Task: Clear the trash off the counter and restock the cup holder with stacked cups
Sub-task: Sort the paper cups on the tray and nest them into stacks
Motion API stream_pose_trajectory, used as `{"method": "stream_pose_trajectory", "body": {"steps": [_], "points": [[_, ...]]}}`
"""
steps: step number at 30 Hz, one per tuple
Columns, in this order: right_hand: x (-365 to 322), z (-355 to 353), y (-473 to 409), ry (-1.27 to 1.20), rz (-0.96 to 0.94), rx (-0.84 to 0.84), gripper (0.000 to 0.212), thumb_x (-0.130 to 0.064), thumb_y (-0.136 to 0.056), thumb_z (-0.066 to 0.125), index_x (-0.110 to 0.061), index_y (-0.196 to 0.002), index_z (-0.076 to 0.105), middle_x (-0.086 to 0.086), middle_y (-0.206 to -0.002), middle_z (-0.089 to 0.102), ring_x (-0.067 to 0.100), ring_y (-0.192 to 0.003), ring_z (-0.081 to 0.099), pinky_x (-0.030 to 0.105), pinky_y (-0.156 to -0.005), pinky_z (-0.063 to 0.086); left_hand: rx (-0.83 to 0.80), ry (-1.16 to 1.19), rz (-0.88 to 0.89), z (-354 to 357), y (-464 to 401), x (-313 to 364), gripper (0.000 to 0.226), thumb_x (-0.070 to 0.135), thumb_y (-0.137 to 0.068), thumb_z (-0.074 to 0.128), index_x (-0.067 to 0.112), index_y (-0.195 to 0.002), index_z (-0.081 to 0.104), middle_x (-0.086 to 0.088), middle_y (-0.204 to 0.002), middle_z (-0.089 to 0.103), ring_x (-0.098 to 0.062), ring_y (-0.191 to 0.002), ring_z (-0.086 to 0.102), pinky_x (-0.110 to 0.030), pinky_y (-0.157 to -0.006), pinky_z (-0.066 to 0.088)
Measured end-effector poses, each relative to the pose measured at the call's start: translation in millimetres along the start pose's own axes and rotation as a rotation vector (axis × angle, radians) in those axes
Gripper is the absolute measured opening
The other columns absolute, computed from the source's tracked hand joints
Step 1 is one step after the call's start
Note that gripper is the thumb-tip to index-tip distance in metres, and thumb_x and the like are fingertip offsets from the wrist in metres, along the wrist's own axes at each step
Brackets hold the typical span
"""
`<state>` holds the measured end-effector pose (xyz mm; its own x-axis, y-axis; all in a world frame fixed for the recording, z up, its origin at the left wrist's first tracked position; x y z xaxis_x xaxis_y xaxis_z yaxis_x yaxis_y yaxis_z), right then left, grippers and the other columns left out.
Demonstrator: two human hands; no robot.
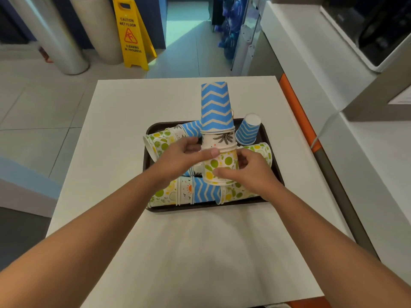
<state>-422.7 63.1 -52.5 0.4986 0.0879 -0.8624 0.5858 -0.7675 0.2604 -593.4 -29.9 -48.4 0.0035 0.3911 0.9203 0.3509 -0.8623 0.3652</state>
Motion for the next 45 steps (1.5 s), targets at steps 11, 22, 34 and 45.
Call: {"method": "stream_pose_trajectory", "body": {"steps": [11,22,34,45], "points": [[1.2,-1.7,8.7,-0.037,-0.042,-0.141,0.08,-0.044,-0.048,0.093,-0.023,-0.119,0.062,-0.01,-0.109,0.07,0.008,-0.1,0.067,0.026,-0.085,0.056,-0.102,0.097,0.005,24.6,16.2,-15.6,0.048,0.03,-0.073,0.083,0.019,-0.118,0.071,0.003,-0.111,0.076,-0.013,-0.106,0.071,-0.033,-0.096,0.054],[-70.9,-19.7,-45.0,-0.196,0.009,0.048,0.056,-0.055,-0.069,0.078,-0.014,-0.105,0.066,-0.005,-0.098,0.073,0.008,-0.087,0.071,0.026,-0.075,0.057,-0.051,0.085,-0.023,30.8,15.3,-21.1,0.043,0.036,-0.074,0.083,0.019,-0.113,0.073,0.008,-0.103,0.078,-0.007,-0.096,0.074,-0.026,-0.086,0.055],[-100.2,-52.0,-79.9,-0.312,-0.03,0.179,0.037,-0.044,-0.071,0.082,-0.014,-0.089,0.071,-0.003,-0.089,0.076,0.011,-0.08,0.074,0.032,-0.08,0.06,-0.056,0.055,-0.006,30.4,9.2,-15.4,0.036,0.038,-0.073,0.082,0.024,-0.105,0.075,0.009,-0.1,0.078,-0.008,-0.096,0.074,-0.033,-0.095,0.055],[-67.5,-114.6,-131.6,-0.279,-0.086,0.329,0.063,-0.052,-0.063,0.083,-0.015,-0.111,0.063,-0.004,-0.105,0.072,0.009,-0.09,0.071,0.031,-0.082,0.06,0.191,0.084,-0.011,32.0,-5.9,-7.7,0.048,0.051,-0.062,0.083,0.023,-0.101,0.075,0.008,-0.098,0.079,-0.008,-0.094,0.074,-0.033,-0.089,0.056]]}}
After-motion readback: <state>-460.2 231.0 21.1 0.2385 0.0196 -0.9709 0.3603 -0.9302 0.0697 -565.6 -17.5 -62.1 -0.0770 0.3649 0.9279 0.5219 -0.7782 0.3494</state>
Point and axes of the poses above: each hand's wrist, its own y-axis away from the middle knuckle, its own z-axis out of the palm, x = y × z, the point moved 4 cm from there along -y, towards the middle knuckle
